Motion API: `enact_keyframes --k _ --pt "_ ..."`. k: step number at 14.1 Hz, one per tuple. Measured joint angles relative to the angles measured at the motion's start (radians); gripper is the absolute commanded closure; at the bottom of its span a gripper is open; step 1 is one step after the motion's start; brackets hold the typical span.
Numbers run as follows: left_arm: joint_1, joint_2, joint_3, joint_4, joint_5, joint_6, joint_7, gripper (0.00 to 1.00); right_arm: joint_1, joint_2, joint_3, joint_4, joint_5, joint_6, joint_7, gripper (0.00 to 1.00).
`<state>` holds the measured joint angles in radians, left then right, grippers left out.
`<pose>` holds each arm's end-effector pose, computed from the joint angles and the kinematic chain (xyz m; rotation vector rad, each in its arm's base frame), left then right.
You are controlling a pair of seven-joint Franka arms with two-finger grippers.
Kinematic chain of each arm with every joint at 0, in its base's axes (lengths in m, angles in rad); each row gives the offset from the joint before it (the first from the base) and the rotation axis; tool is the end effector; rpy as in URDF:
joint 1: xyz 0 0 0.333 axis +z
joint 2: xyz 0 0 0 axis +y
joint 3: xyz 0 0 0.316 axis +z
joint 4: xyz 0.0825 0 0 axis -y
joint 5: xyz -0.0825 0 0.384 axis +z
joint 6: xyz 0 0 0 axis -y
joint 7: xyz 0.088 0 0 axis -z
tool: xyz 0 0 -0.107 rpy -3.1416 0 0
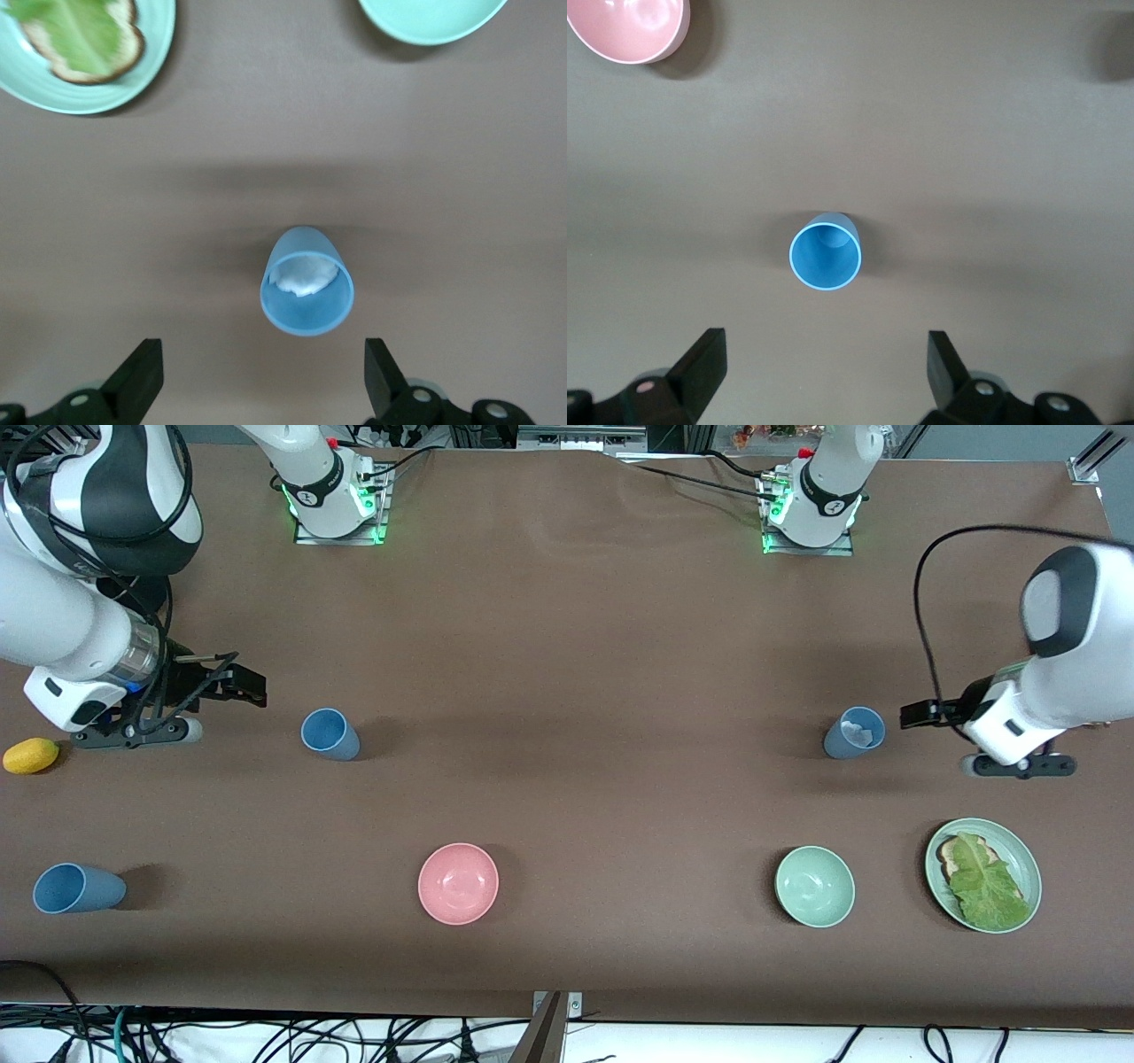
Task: Stack blue cups with both arms
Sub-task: 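Move the left gripper to one blue cup while the right gripper reaches another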
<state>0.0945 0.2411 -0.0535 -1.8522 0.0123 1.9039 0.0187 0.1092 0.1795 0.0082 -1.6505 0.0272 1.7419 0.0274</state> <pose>0.5952 0.0268 0.3786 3.1202 0.0273 -0.2956 0.6037 0.0734 0.4962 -3.1141 -0.1311 0.1402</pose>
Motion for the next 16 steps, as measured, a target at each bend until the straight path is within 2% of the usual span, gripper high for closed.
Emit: enact_keyframes --k 4,5,6,7,8,9,16 --pt "0.001 0.007 -0.001 -0.227 0.079 0.301 0.005 0.01 0.000 0.001 0.000 -0.010 0.000 0.001 0.000 0.00" --pt "0.002 0.010 0.000 -0.264 0.087 0.335 0.005 0.08 0.000 0.002 0.000 -0.019 0.000 0.004 0.000 0.00" --pt "0.003 0.015 0.000 -0.289 0.088 0.350 0.005 0.31 0.000 0.005 0.000 -0.034 0.000 0.017 0.000 0.00" --pt "0.009 0.023 0.000 -0.305 0.089 0.356 0.005 0.57 -0.001 0.010 -0.001 -0.057 -0.001 0.044 0.000 0.00" --pt "0.015 0.033 0.000 -0.313 0.089 0.357 0.006 0.75 -0.003 0.015 -0.002 -0.088 -0.001 0.080 0.000 0.00" --pt "0.019 0.044 0.001 -0.315 0.089 0.357 0.006 1.00 -0.004 0.021 -0.004 -0.122 -0.002 0.118 0.000 0.00" --pt "0.027 0.066 -0.003 -0.288 0.089 0.368 0.005 1.00 -0.010 0.086 -0.011 -0.278 -0.004 0.333 0.000 0.00"
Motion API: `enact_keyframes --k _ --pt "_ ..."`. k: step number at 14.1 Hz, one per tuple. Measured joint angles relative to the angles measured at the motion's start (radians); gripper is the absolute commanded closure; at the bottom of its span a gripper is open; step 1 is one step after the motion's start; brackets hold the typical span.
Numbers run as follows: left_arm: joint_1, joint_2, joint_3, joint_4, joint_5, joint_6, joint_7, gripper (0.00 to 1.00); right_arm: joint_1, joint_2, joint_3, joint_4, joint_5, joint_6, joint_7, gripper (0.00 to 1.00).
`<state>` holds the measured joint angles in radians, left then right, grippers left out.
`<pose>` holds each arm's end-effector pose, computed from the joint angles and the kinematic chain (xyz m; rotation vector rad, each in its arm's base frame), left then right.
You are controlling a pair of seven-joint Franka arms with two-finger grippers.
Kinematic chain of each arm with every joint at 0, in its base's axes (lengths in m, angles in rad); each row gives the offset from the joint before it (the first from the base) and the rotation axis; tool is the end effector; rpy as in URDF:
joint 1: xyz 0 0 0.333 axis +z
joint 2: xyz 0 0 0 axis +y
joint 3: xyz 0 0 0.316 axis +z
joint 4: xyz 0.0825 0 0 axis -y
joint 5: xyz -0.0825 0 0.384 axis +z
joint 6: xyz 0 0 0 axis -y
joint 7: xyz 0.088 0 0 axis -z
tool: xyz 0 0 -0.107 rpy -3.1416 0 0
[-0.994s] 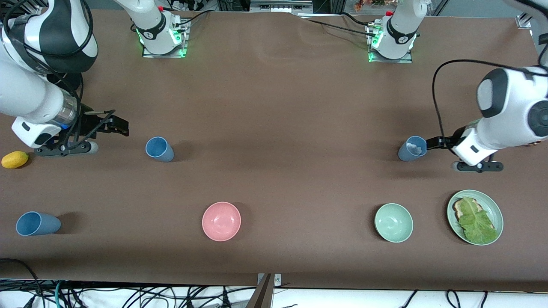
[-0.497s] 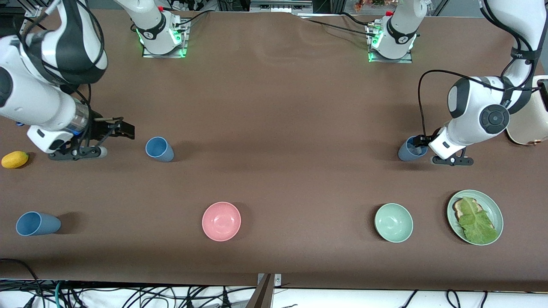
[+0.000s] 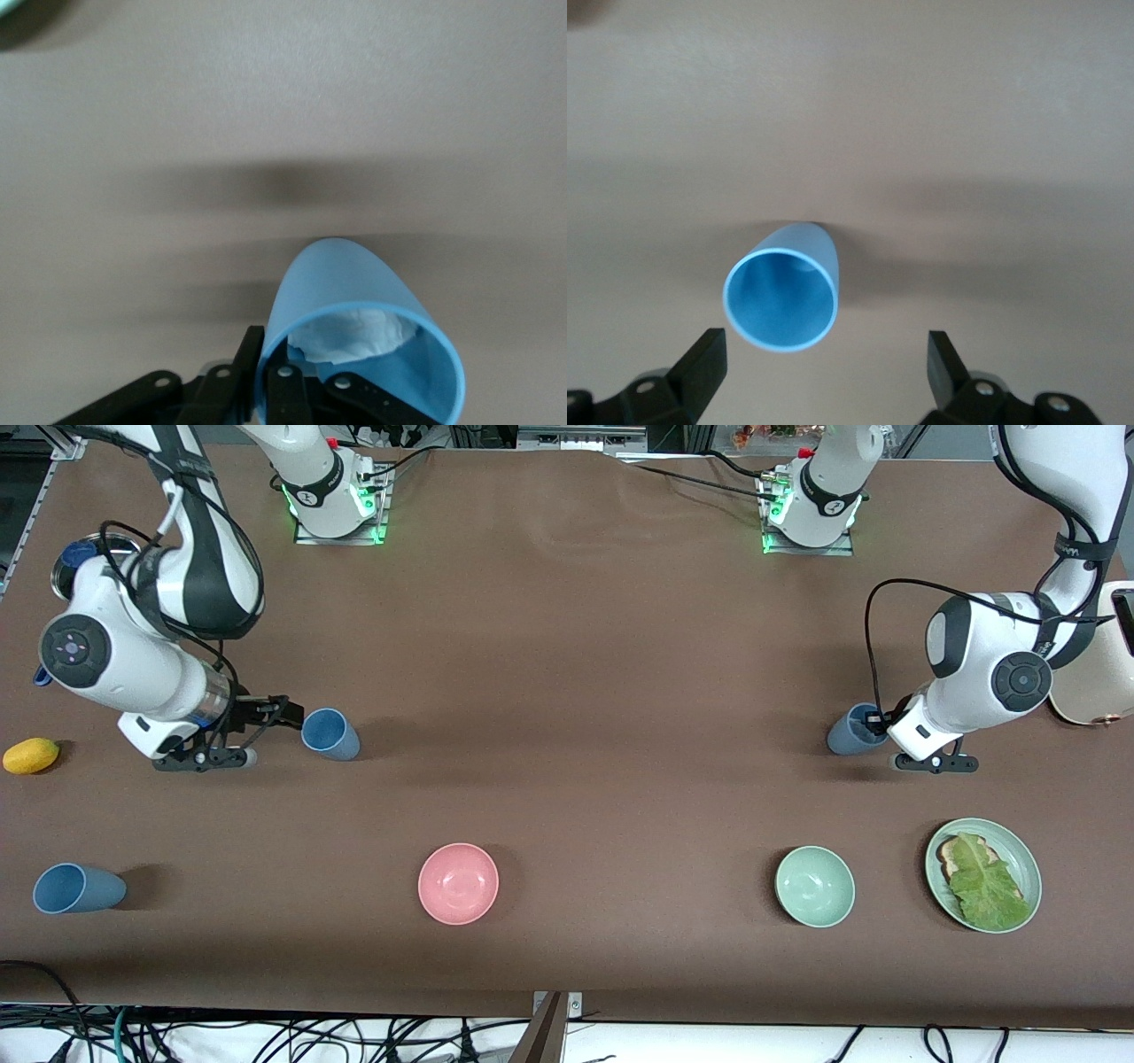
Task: Stack blue cups with both arms
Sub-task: 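Move the left gripper to one blue cup while the right gripper reaches another, then close both grippers on the blue cups and lift them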
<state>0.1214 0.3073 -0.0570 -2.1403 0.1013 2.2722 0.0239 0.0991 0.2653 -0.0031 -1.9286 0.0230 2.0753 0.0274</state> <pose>0.5501 0.0380 0.2464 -3.0830 0.0470 0.2727 0.5943 0.0585 0.3426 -3.1235 -0.0880 0.1869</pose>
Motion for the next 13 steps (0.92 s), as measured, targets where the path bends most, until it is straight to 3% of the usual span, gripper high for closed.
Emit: enact_keyframes --k 4,6,9,10,13 --pt "0.000 -0.004 -0.047 0.036 -0.013 -0.022 -0.015 1.00 -0.001 0.043 0.000 -0.084 0.000 0.143 0.000 0.00" --pt "-0.002 -0.009 -0.128 0.079 -0.070 -0.080 -0.090 1.00 -0.001 0.043 0.000 -0.129 0.000 0.205 0.000 0.00" --pt "-0.017 -0.009 -0.310 0.145 -0.090 -0.148 -0.352 1.00 -0.001 0.043 0.000 -0.204 0.000 0.312 0.000 0.01" --pt "-0.040 -0.006 -0.356 0.157 -0.091 -0.157 -0.450 1.00 -0.001 0.044 0.000 -0.228 0.000 0.343 0.000 0.08" --pt "-0.180 0.049 -0.392 0.201 -0.093 -0.157 -0.688 1.00 -0.001 0.044 0.001 -0.258 0.000 0.375 0.001 0.59"
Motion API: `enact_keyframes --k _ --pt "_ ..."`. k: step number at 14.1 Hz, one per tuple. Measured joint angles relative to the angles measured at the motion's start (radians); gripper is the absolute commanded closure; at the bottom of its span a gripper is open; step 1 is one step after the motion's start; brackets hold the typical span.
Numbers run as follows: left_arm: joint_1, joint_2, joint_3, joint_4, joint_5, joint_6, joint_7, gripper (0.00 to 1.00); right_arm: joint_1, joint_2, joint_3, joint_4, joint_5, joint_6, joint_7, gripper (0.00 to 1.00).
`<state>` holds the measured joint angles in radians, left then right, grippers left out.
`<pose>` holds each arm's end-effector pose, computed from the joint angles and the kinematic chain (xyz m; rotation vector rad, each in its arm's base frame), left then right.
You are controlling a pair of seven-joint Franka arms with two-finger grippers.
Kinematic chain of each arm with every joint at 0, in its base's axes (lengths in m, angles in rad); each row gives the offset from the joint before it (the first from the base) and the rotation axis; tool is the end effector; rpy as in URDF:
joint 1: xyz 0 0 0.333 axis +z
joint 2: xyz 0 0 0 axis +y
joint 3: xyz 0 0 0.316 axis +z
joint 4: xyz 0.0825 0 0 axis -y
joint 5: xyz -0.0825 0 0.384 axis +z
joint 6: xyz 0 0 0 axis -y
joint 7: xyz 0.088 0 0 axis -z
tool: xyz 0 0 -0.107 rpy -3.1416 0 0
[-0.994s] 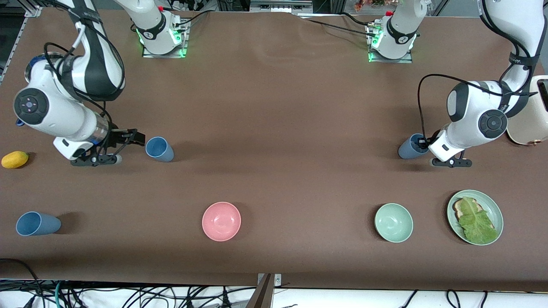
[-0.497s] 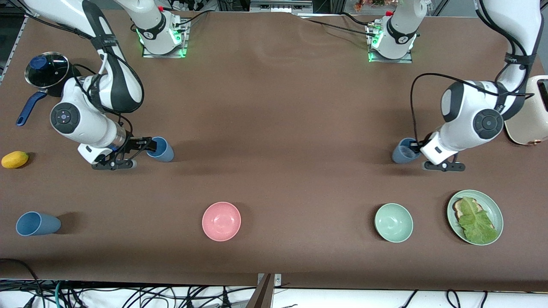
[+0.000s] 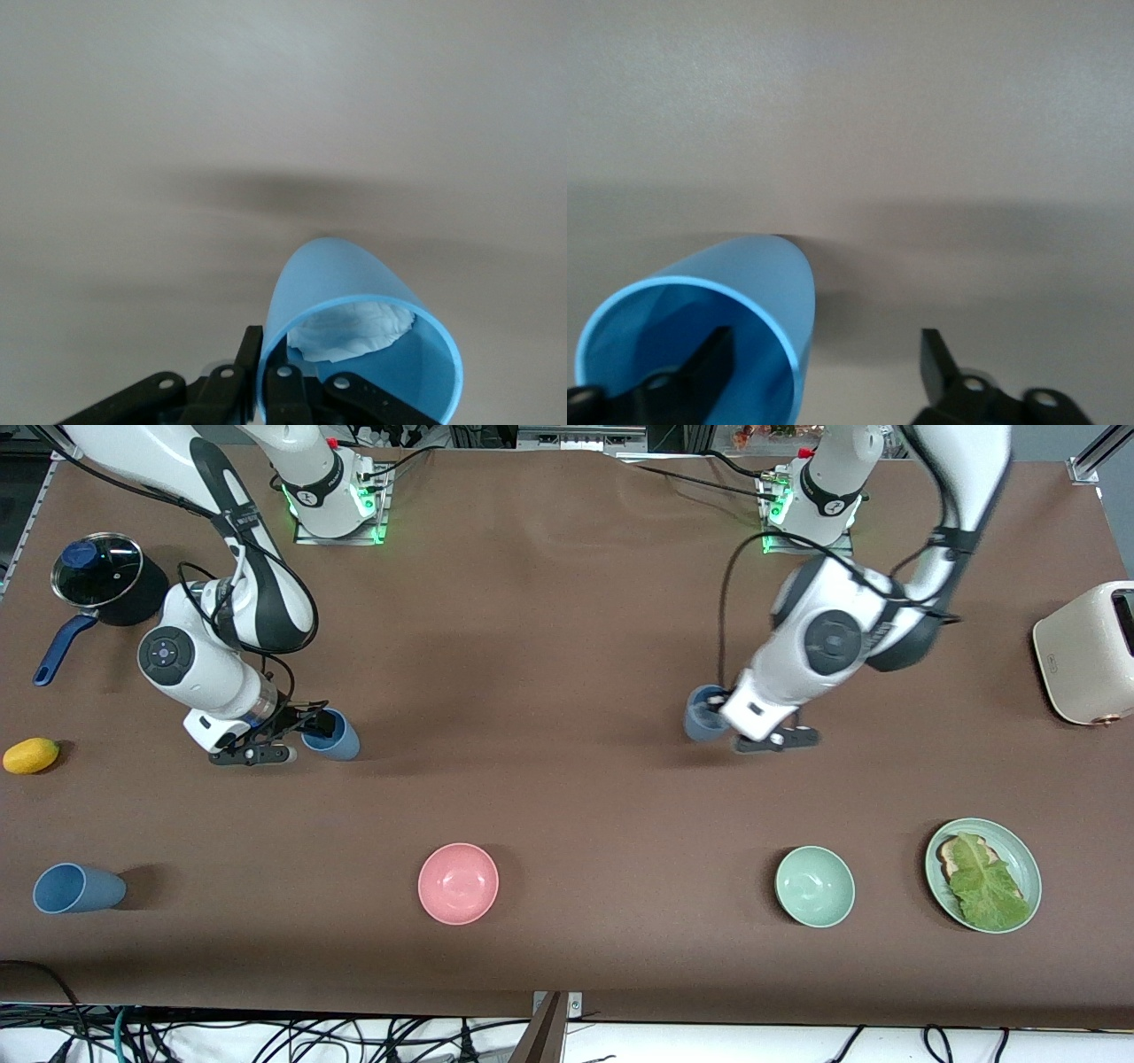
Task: Stack blue cups with both arms
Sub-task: 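Set the left gripper's cup mid-table while the right gripper carries its cup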
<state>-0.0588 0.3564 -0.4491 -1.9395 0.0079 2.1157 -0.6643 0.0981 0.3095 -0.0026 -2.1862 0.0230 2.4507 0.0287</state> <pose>0.5281 -0.2812 0.3063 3.0729 0.2548 -0.3127 0.5524 0.0529 0.2410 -3.1292 -0.0764 0.0716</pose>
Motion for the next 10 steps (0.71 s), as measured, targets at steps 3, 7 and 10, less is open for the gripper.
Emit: enact_keyframes --k 3,7,10 --pt "-0.122 0.099 0.001 0.058 0.000 0.011 -0.131 1.00 0.000 -0.001 0.000 0.001 0.000 0.003 0.000 0.92" --pt "-0.154 0.174 0.005 0.083 0.000 0.026 -0.155 0.01 0.000 -0.003 0.001 0.034 0.000 -0.031 0.000 1.00" --pt "-0.149 0.174 0.008 0.097 0.000 0.026 -0.155 0.00 0.001 -0.006 0.002 0.111 0.000 -0.130 -0.001 1.00"
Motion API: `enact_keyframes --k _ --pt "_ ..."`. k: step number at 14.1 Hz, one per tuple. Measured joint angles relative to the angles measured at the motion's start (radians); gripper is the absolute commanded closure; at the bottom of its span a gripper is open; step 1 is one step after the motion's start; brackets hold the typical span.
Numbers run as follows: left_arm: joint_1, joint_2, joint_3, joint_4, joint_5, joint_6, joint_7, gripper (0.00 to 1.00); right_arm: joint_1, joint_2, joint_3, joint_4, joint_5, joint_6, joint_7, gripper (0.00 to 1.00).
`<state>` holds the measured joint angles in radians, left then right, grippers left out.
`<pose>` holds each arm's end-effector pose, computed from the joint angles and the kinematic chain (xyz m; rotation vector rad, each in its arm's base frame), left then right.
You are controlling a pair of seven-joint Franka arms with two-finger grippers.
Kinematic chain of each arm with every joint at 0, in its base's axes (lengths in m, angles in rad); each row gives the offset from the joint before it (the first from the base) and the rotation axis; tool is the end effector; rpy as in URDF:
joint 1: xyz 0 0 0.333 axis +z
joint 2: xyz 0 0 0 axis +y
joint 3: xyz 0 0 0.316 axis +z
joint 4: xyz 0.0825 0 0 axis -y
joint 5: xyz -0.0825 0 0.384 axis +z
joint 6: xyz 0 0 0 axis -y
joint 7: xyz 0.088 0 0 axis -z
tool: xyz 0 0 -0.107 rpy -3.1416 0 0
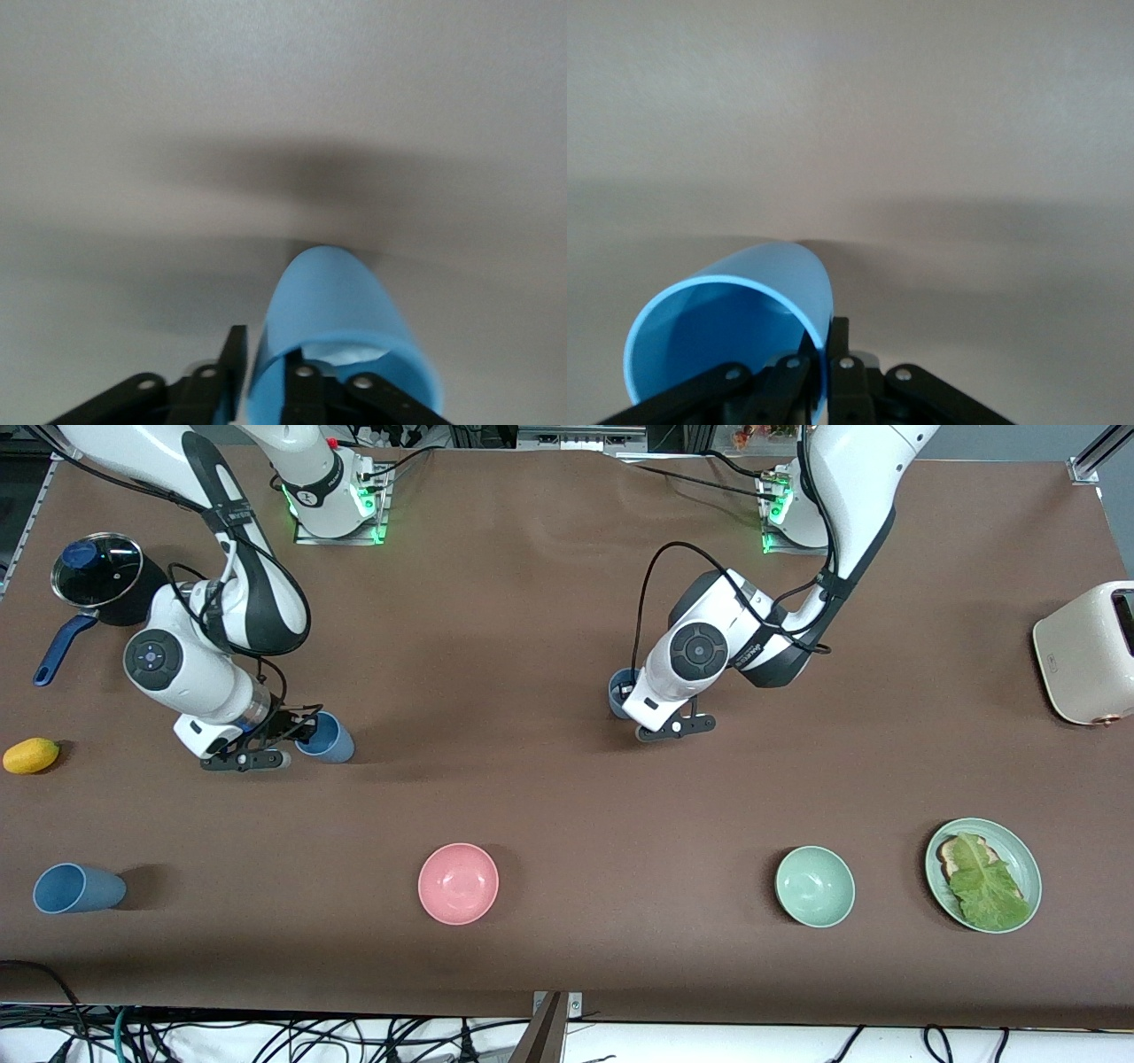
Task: Stack blue cups with both arms
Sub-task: 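Set the left gripper's cup mid-table while the right gripper carries its cup, then lower the right gripper's cup onto the placed cup while the left gripper withdraws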
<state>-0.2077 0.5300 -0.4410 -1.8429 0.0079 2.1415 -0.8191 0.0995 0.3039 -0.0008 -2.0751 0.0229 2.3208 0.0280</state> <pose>0.5056 -0.3637 0.2494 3.0578 0.3054 -0.4319 0.5770 0.0576 0.2772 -3.1267 -0.0854 0.0924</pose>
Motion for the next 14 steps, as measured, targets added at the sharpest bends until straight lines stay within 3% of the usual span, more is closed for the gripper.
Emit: enact_keyframes --k 3,7,10,14 --pt "0.001 -0.035 -0.002 0.026 0.000 -0.043 0.001 0.00 0.007 0.000 0.005 0.081 0.000 -0.093 0.000 1.00" --pt "0.026 -0.181 0.005 0.149 0.001 -0.312 0.041 0.00 0.084 0.029 0.017 0.241 0.003 -0.252 0.113 1.00" --pt "0.133 -0.231 0.013 0.300 0.003 -0.559 0.206 0.00 0.215 0.078 0.023 0.388 0.004 -0.357 0.321 1.00" --pt "0.309 -0.255 0.020 0.395 0.003 -0.660 0.501 0.00 0.414 0.139 0.028 0.503 0.005 -0.389 0.647 0.99"
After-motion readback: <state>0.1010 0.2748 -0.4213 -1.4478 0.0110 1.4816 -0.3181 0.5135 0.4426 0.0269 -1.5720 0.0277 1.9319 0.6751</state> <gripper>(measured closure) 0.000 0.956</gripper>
